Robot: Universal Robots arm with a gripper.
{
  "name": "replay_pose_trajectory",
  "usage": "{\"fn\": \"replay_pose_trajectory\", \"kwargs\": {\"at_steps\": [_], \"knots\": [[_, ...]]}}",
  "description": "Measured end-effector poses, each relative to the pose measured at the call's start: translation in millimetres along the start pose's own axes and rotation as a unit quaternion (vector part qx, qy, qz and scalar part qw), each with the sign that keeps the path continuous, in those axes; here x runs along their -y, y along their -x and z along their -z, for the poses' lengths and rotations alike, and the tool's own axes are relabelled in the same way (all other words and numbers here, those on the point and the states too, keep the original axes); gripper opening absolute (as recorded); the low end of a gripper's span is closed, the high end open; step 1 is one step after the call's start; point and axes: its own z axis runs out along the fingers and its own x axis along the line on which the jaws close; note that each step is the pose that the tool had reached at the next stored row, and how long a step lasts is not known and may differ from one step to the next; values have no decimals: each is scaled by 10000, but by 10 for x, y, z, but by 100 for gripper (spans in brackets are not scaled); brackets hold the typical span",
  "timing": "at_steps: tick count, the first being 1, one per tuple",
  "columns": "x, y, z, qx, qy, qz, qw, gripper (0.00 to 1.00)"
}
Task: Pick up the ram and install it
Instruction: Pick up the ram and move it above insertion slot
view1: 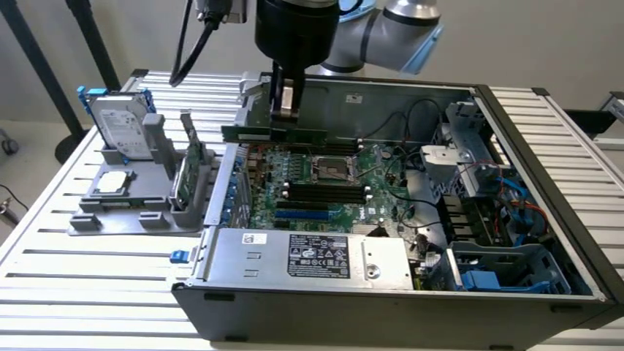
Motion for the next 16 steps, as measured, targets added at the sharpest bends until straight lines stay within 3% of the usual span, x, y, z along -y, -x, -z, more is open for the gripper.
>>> {"fn": "replay_pose_trajectory", "kwargs": {"at_steps": [8, 16], "knots": [[341, 31, -37, -1, 0, 0, 10000, 14], [480, 333, -130, -24, 0, -3, 10000, 14]]}}
